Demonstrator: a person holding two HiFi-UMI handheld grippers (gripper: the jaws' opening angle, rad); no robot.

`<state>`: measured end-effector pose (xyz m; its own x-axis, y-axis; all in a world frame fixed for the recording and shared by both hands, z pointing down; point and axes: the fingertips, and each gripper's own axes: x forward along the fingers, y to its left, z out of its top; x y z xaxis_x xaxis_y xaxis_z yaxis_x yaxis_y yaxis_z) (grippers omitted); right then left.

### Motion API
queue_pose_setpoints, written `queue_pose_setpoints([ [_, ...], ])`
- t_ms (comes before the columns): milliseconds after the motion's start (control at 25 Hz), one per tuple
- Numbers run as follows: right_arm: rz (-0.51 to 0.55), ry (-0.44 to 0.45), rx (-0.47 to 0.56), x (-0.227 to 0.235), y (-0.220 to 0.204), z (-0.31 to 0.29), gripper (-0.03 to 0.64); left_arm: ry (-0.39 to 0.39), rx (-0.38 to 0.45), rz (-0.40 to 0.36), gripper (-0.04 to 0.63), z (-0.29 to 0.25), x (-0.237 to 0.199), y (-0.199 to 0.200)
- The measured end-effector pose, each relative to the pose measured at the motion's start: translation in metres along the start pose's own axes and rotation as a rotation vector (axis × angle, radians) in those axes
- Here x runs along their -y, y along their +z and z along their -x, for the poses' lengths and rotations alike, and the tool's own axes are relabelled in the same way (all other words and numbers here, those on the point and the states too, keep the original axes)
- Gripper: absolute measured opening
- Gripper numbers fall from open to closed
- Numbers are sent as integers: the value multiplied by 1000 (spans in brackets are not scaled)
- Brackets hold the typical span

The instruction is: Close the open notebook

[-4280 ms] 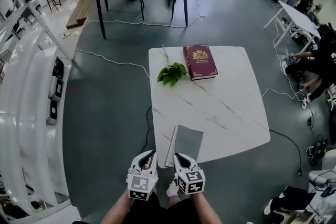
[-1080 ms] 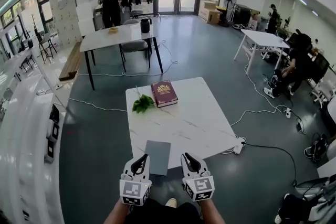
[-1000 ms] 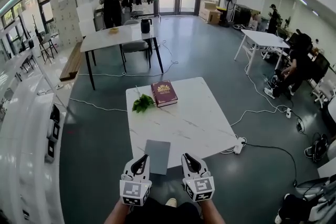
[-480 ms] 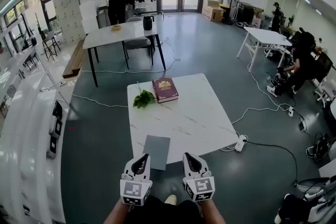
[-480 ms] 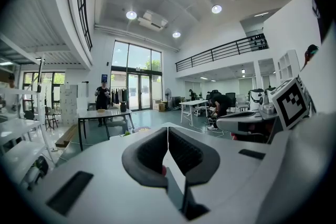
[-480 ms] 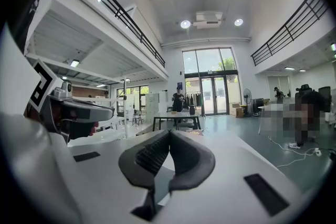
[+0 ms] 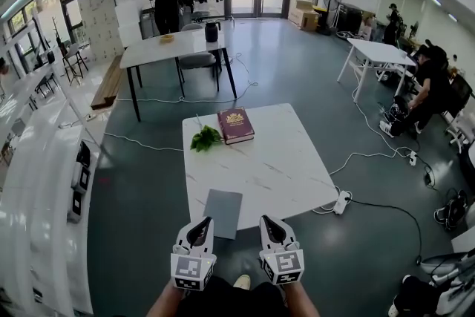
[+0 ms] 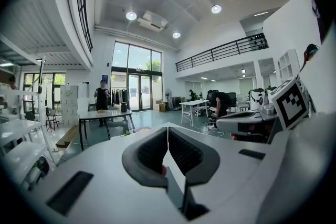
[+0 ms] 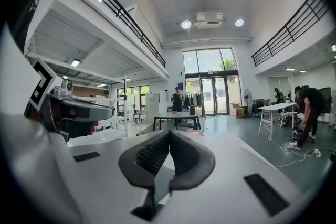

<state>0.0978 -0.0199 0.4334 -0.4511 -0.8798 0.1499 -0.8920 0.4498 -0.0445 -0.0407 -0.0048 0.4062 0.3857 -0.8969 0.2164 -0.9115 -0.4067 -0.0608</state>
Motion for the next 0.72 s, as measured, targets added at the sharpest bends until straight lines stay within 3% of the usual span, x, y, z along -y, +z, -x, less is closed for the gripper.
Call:
queue_pose_setpoints([
  [720,3,-2,7,-7,3,3,17,-3,-4,-3,25,5,-2,-2],
])
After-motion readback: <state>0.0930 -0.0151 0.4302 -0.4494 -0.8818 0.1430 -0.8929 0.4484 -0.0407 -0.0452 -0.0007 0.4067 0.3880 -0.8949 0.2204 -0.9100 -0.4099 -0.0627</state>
